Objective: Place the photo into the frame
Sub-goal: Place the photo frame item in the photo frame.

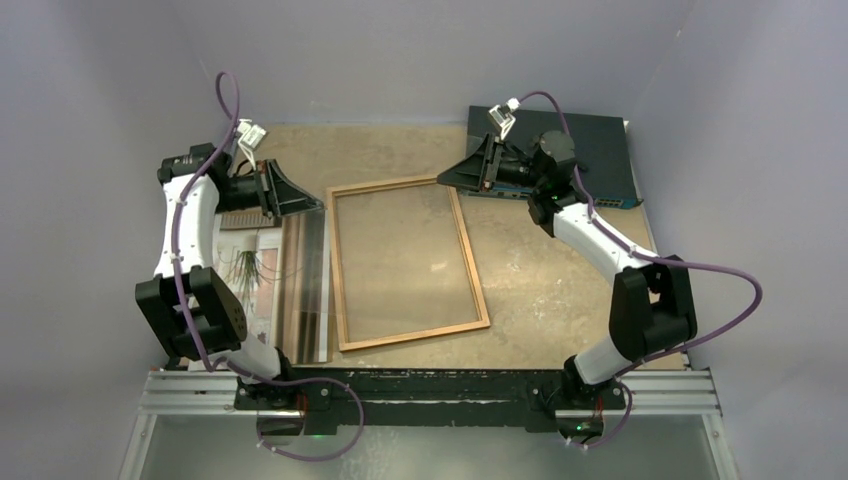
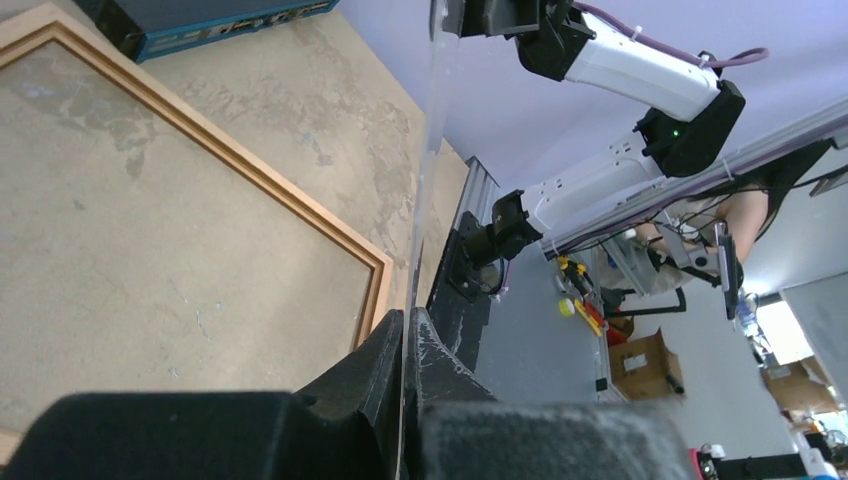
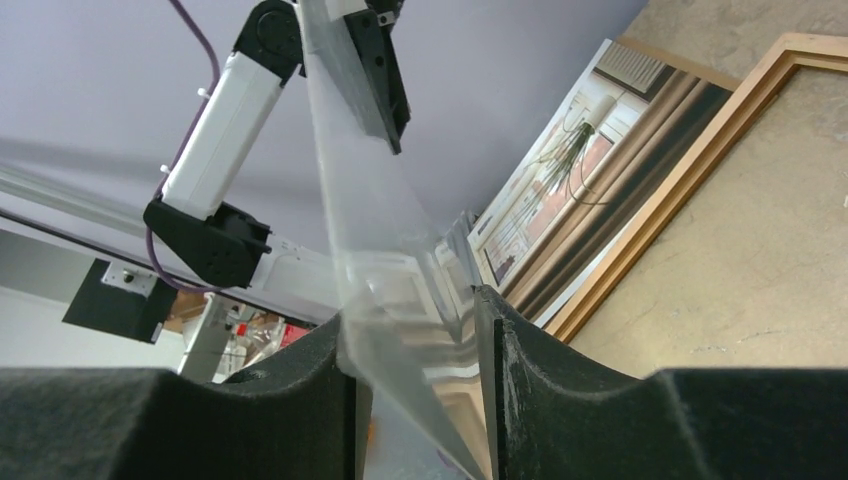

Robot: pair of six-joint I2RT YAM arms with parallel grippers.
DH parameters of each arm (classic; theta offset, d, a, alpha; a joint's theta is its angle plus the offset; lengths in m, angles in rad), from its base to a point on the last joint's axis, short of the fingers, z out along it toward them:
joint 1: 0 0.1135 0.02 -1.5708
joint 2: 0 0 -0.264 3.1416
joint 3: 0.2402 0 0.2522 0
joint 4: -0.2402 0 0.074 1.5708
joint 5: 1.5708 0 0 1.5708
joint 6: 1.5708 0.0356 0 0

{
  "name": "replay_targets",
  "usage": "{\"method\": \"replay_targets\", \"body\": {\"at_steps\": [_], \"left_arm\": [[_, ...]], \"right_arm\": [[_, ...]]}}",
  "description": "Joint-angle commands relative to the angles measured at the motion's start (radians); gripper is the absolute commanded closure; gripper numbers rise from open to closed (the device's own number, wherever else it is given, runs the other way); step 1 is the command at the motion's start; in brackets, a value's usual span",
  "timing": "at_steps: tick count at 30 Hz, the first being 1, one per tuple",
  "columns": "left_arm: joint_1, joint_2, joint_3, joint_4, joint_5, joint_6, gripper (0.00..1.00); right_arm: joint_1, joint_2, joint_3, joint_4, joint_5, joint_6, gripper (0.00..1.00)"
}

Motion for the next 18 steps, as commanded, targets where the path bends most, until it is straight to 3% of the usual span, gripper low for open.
{"method": "replay_targets", "body": {"at_steps": [1, 7, 14, 18], "left_arm": [[0.039, 0.002, -0.052, -0.003, 0.054, 0.004, 1.0], [0.048, -0.005, -0.114, -0.004, 0.054, 0.045, 1.0], [0.065, -0.014, -0.163, -0.003, 0.052, 0.089, 1.0], [0.074, -0.018, -0.182, -0.004, 0.054, 0.117, 1.0]], "right_arm": [[0.006, -0.039, -0.003, 0.043, 0.005, -0.014, 0.58], [0.013, -0.027, -0.052, 0.056, 0.019, -0.024, 0.6], [0.022, -0.004, -0.141, 0.065, 0.053, -0.062, 0.51], [0.026, 0.03, -0.204, 0.167, 0.077, -0.016, 0.52]]}}
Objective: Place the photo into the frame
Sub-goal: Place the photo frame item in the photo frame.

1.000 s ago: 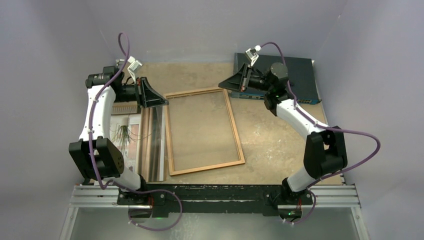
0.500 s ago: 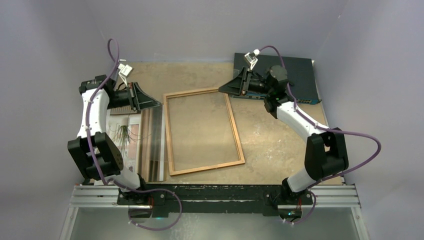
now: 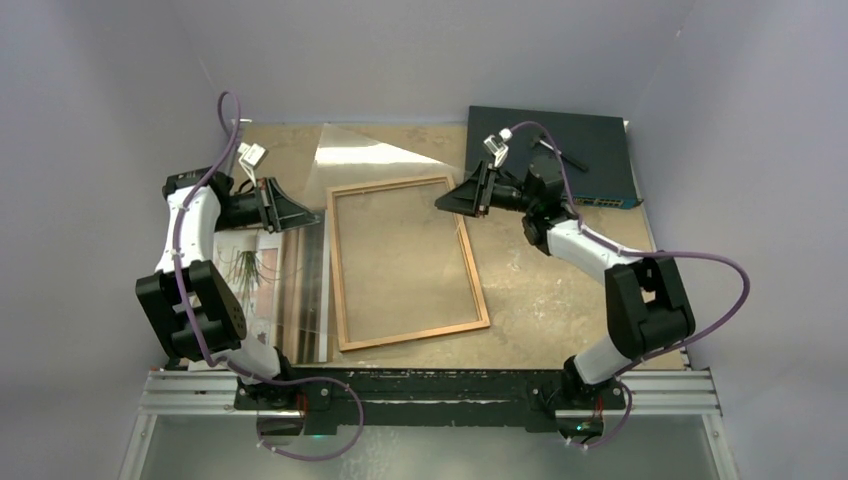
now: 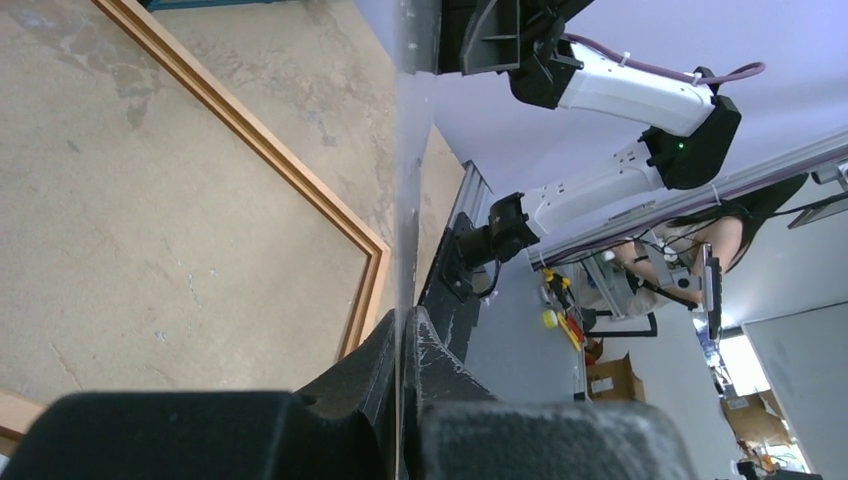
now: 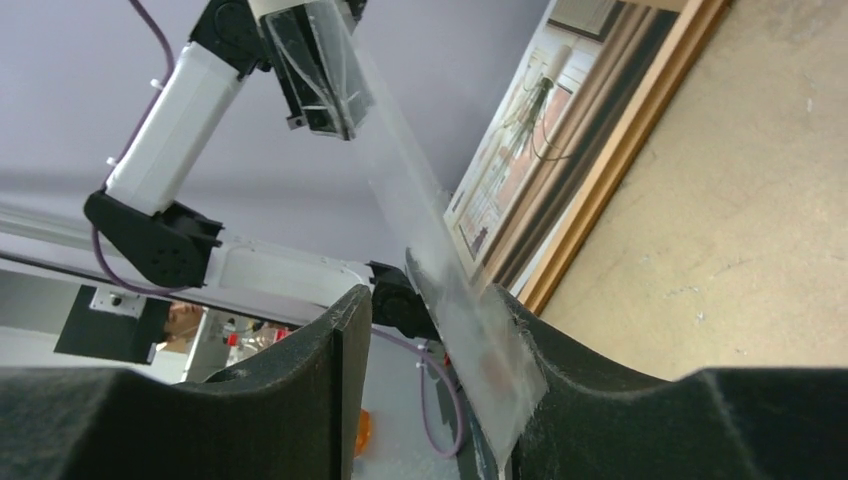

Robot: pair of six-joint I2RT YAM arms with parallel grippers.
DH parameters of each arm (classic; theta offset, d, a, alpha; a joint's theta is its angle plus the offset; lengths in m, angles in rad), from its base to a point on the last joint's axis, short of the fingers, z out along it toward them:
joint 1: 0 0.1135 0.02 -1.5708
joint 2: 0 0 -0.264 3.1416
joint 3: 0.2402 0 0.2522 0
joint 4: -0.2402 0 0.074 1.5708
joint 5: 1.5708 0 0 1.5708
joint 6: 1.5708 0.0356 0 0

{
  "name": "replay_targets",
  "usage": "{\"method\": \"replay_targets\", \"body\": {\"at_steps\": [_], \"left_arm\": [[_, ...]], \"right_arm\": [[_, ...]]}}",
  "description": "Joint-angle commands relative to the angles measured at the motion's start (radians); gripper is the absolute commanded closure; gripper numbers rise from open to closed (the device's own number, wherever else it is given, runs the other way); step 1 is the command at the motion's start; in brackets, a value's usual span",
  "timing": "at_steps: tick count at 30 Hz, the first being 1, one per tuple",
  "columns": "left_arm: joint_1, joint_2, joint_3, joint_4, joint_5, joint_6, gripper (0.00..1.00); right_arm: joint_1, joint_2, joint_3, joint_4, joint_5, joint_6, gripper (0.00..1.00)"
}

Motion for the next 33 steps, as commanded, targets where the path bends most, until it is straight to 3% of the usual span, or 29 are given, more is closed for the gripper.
{"method": "replay_targets", "body": {"at_steps": [1, 11, 19, 33], "left_arm": [[0.017, -0.025, -0.015, -0.002, 0.054, 0.08, 1.0], [0.016, 0.002, 0.085, -0.002, 0.053, 0.129, 1.0], [0.016, 0.002, 0.076, -0.003, 0.029, 0.183, 1.0], [0.017, -0.031, -0.054, -0.003, -0.036, 0.296, 1.0]], "right_arm": [[0.007, 0.034, -0.052, 0.158, 0.041, 0.029, 0.54], [0.008, 0.096, 0.158, 0.156, 0.067, 0.039, 0.8], [0.008, 0.141, 0.224, 0.147, 0.063, 0.035, 0.83], [0.013, 0.204, 0.113, 0.31, 0.062, 0.075, 0.81]]}}
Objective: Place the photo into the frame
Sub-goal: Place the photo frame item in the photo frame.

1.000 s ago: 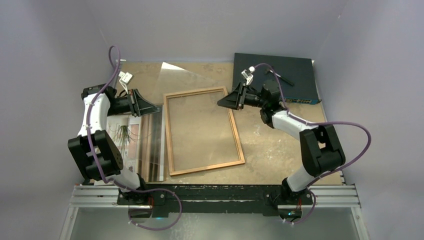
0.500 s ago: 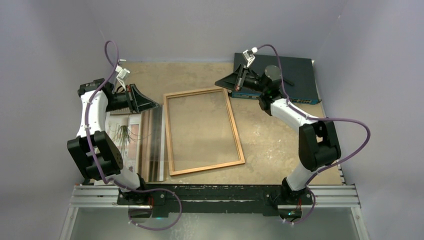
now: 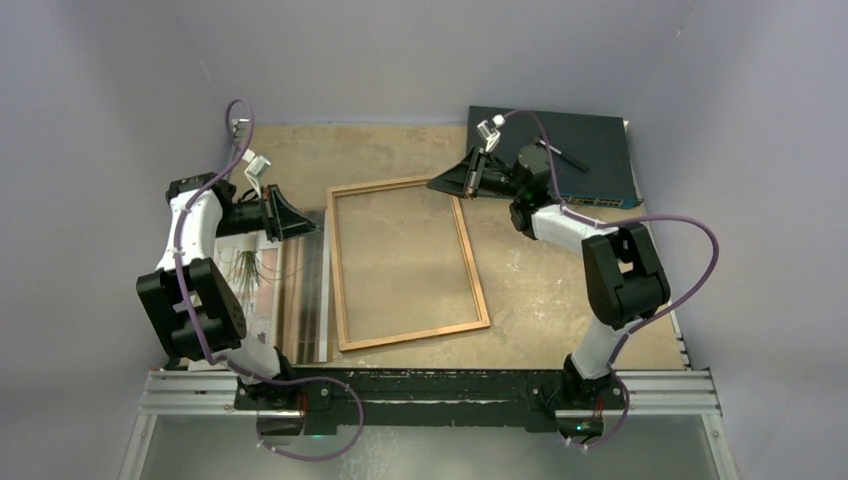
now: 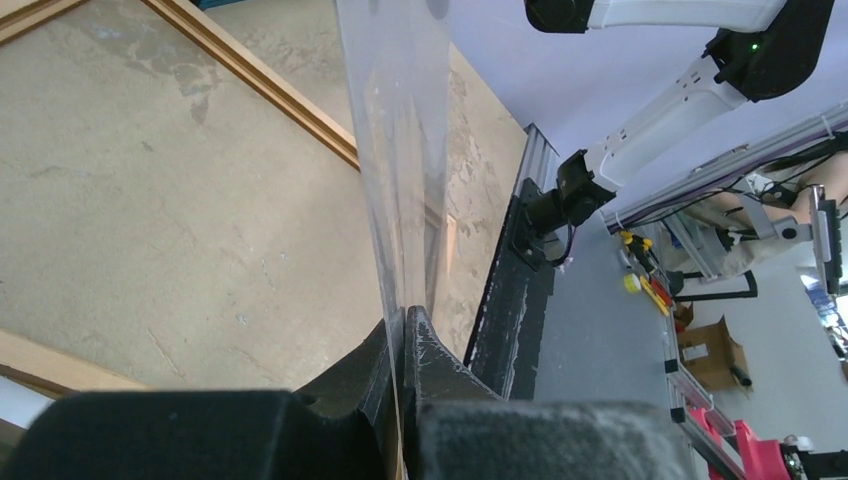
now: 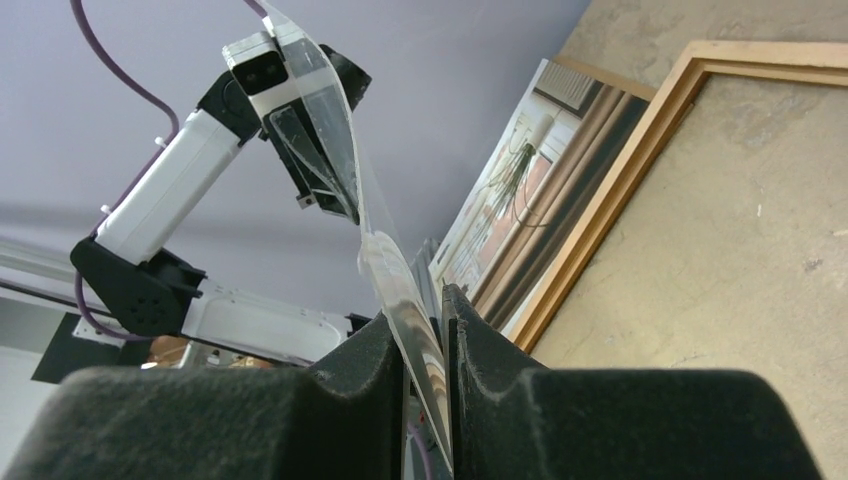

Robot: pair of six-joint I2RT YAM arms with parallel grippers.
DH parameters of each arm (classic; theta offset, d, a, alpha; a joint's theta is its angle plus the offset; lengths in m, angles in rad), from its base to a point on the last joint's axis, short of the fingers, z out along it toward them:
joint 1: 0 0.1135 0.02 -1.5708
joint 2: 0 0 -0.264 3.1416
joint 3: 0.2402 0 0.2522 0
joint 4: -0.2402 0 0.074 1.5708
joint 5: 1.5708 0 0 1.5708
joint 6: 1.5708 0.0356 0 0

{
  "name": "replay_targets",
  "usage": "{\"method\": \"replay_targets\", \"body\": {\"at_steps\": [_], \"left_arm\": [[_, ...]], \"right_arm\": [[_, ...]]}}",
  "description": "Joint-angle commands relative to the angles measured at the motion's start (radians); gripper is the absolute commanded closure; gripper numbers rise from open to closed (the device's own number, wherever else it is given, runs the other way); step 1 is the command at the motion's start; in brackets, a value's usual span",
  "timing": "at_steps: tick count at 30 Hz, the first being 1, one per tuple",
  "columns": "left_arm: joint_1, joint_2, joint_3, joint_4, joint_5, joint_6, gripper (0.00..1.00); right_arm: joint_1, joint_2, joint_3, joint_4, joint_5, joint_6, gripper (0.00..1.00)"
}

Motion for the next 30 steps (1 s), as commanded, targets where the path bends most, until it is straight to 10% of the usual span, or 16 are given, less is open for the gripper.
{"method": "replay_targets", "body": {"at_steps": [1, 30], "left_arm": [[0.006, -0.036, 0.006, -0.002, 0.025, 0.063, 1.0], [0.009, -0.056, -0.026, -0.002, -0.007, 0.063, 1.0]], "right_arm": [[0.005, 0.016, 0.012, 0.143, -0.001, 0.039, 0.81], [0.025, 0.079, 0.031, 0.23, -0.01, 0.08, 0.8]]}}
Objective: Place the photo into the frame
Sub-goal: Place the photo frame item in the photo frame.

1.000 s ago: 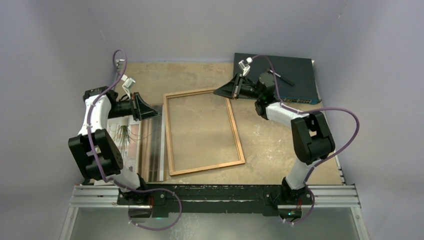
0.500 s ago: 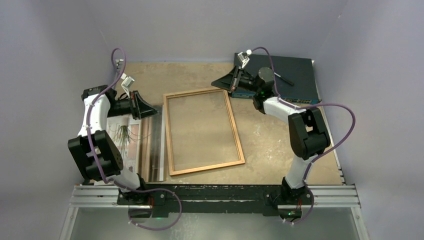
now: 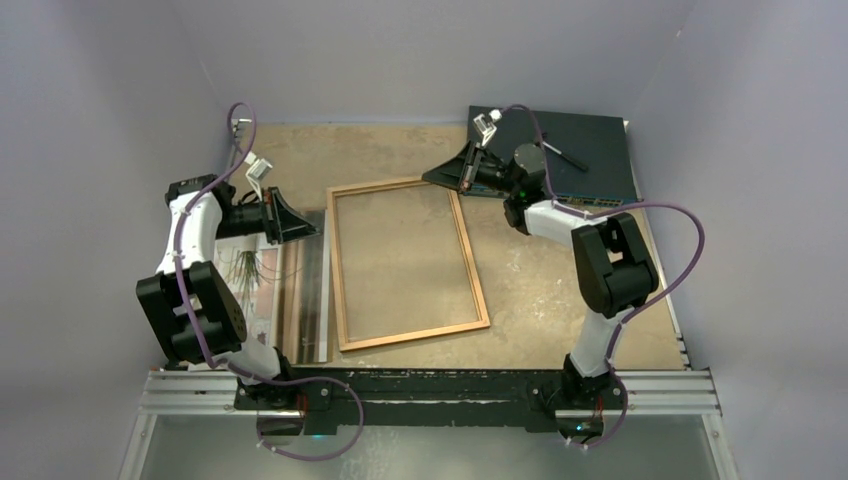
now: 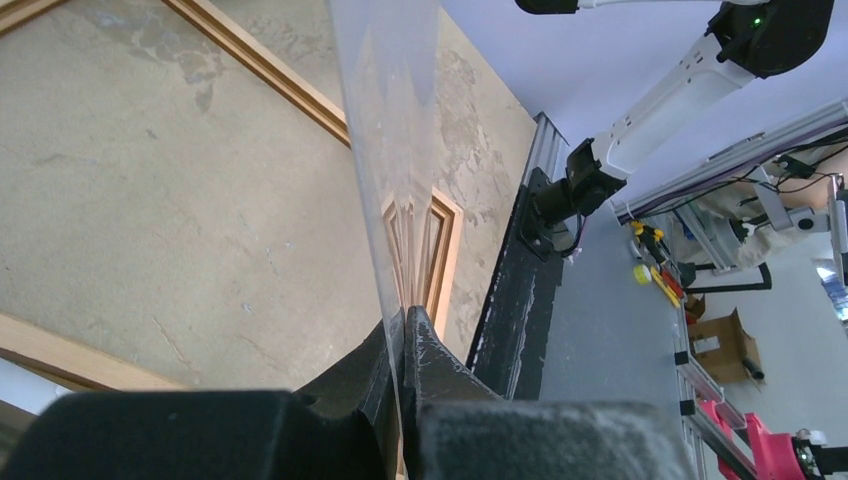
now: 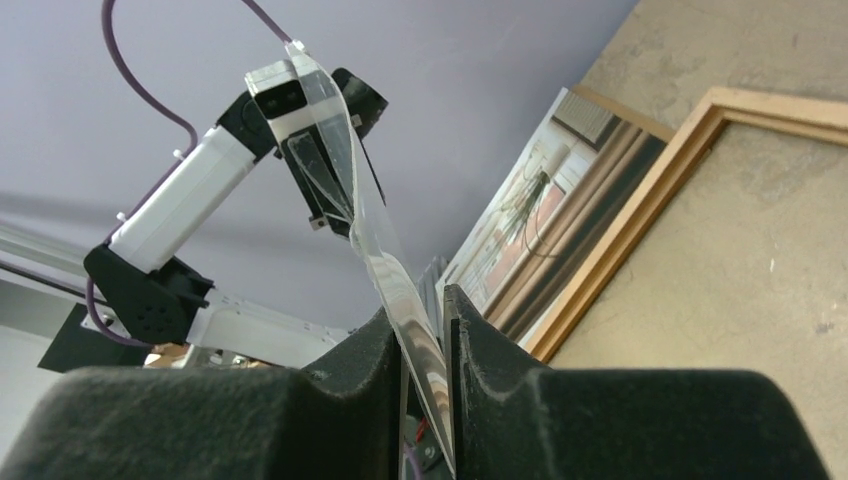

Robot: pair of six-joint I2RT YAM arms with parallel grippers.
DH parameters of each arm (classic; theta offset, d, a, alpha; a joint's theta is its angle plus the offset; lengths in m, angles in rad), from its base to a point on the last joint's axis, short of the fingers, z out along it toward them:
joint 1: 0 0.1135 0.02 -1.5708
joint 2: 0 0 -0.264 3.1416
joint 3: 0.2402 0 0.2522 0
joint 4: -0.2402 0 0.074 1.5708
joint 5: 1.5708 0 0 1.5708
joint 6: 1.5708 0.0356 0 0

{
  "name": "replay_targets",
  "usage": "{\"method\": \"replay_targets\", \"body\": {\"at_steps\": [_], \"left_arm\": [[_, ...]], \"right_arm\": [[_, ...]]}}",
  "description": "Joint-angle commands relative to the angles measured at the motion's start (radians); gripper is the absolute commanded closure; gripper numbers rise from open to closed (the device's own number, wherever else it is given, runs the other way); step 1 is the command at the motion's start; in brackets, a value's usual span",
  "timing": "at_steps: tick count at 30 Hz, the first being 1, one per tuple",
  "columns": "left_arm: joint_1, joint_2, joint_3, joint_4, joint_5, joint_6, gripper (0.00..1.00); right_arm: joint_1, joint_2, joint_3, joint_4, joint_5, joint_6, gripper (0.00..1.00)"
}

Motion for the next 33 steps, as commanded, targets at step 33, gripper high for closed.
{"method": "replay_targets", "body": {"at_steps": [33], "left_arm": [[0.008, -0.044, -0.048, -0.004, 0.021, 0.046, 1.0]], "right_arm": [[0.078, 0.019, -0.514, 0.759, 0.02, 0.335, 0.67]]}}
